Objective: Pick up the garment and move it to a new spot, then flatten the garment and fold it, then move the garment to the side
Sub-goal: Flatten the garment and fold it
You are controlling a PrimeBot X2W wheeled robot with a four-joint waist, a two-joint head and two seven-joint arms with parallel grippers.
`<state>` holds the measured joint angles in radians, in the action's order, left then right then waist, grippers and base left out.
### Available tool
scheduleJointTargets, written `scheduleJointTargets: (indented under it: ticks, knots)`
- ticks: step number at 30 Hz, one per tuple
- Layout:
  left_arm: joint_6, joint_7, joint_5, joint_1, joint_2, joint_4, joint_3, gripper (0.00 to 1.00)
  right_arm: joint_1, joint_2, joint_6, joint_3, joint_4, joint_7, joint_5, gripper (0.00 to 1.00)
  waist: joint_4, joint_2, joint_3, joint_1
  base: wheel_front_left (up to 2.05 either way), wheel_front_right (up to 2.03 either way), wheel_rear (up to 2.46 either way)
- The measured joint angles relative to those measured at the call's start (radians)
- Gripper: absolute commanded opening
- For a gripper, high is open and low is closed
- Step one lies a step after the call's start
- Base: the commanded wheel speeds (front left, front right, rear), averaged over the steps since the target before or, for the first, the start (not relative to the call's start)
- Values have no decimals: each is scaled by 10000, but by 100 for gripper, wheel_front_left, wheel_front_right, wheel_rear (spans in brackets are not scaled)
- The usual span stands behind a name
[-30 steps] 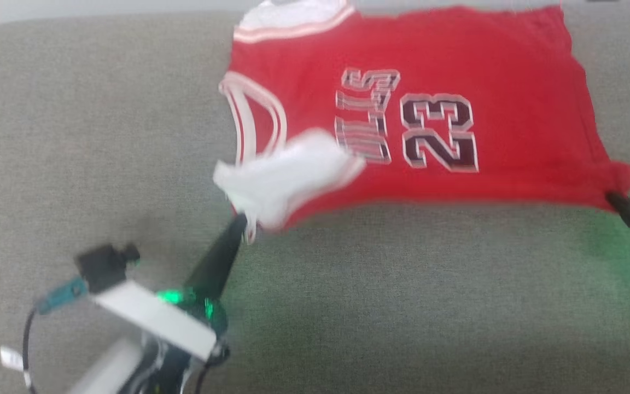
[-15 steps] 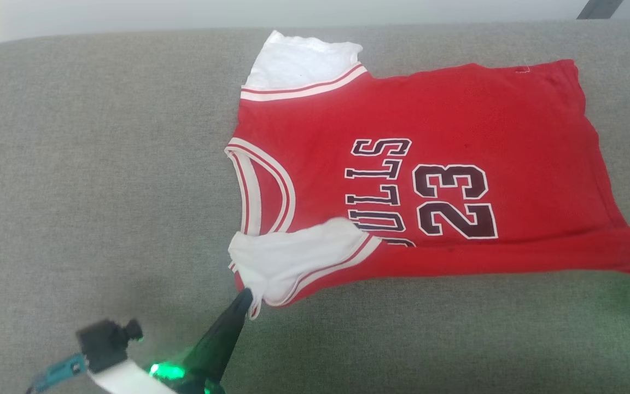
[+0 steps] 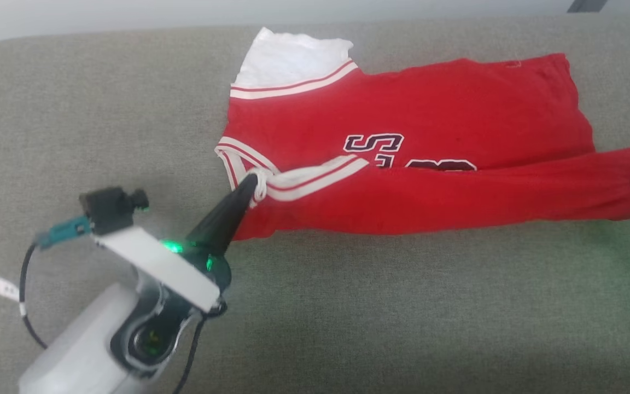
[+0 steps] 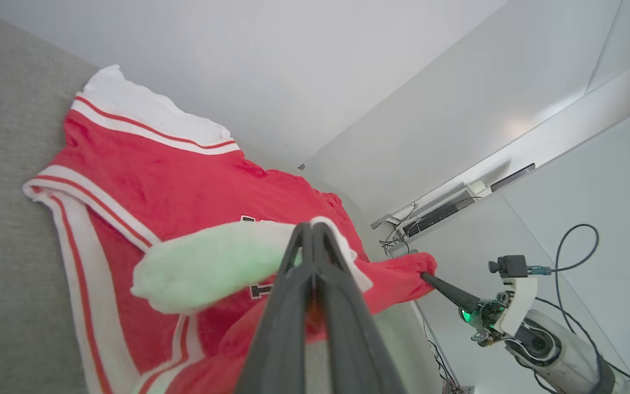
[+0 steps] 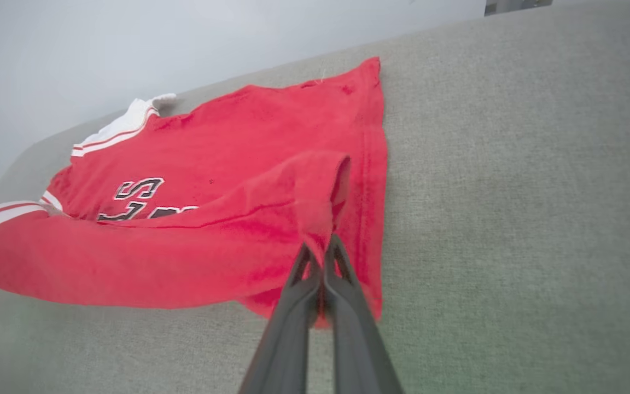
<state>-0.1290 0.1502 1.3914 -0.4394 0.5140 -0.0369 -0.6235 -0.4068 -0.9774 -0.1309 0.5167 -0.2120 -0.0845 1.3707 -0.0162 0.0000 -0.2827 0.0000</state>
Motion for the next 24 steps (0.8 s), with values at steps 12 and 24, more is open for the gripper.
scheduleJointTargets:
  ticks: [12,24]
  knots:
    - [0,291,-105,-1835,-673,-3237,-903,0,-1404,1595,0,270,-2080,-608,-1453,0,-114,0,-949,0,0,0,0]
    - [0,949,-1452,-2675,-151,-4642,-1971,100,-1709,1994,0,257,-2374,178,-2435,100,-143,0,-731,0,0,0,0]
